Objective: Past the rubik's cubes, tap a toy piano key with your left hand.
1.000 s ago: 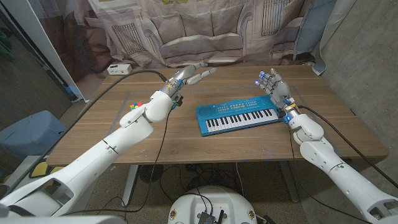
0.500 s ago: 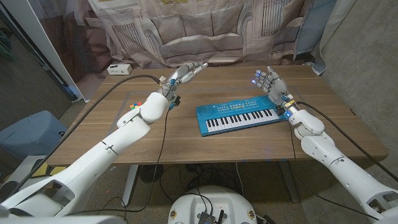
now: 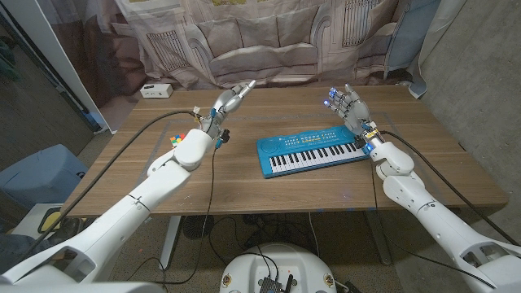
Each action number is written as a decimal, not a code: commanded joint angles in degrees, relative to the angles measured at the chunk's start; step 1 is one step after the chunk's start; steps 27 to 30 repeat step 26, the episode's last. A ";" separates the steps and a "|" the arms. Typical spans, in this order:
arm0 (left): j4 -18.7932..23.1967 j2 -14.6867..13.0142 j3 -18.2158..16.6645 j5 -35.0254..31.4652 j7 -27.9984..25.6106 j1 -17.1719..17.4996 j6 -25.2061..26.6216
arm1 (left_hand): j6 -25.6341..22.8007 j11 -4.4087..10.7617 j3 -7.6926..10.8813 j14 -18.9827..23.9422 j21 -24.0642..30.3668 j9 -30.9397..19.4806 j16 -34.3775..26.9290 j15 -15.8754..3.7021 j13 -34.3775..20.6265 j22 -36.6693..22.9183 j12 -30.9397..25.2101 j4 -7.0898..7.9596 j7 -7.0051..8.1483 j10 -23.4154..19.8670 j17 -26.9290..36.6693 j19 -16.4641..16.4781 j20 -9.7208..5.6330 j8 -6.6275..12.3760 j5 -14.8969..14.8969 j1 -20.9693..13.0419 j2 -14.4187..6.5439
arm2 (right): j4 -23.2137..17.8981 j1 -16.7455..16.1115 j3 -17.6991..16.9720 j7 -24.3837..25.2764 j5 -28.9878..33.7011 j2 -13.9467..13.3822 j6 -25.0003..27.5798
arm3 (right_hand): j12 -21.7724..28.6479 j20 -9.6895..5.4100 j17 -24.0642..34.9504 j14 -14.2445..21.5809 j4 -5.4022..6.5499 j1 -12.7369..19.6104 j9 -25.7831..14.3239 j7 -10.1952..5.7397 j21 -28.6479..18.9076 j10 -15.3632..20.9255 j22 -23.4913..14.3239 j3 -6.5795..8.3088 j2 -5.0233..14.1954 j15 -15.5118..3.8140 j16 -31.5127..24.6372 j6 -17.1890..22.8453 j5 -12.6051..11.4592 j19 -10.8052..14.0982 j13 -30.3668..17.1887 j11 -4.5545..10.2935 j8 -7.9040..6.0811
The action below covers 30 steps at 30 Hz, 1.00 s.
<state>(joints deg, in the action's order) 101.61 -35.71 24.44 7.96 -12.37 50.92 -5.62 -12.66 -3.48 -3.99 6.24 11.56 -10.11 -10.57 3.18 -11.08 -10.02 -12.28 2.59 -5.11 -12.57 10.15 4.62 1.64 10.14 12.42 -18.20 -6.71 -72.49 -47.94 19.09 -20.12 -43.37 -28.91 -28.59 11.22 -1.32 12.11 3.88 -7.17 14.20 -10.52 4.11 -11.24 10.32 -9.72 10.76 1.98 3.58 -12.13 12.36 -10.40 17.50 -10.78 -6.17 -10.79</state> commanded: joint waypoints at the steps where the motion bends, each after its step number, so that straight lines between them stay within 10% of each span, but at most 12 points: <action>1: -4.02 2.10 -2.92 7.54 -1.95 3.32 -5.22 | 0.69 -0.08 0.04 -0.39 -0.17 -0.18 0.24 0.07 -0.07 -0.13 0.19 -0.44 -0.16 0.46 0.08 0.00 0.12 -0.04 -0.08 -0.64 -0.17 | 2.49 1.05 -0.47 -0.20 -0.34 0.92 -1.66 | -0.21 -0.31 0.20 -0.43 -0.26 -0.04 -0.17 0.51 0.05 -0.39 -0.19 -0.20 -0.26 -0.12 0.27 -0.01 -0.15 0.22 -0.12 -0.12 0.02; 30: -13.42 5.91 -2.42 16.04 2.61 0.59 -12.02 | 1.27 -0.39 -0.04 0.01 0.11 -0.16 -0.04 0.90 -0.13 -0.28 0.29 -0.40 -0.94 0.74 0.21 1.61 0.49 0.36 -0.37 -0.49 -0.05 | 1.86 -0.27 -1.13 3.64 0.99 -0.30 -0.50 | -0.08 -0.13 0.17 -0.44 -0.28 -0.07 -0.17 0.70 0.15 -0.30 -0.18 -0.39 -0.42 -0.03 0.27 -0.10 -0.19 -0.07 -0.12 -0.22 -0.08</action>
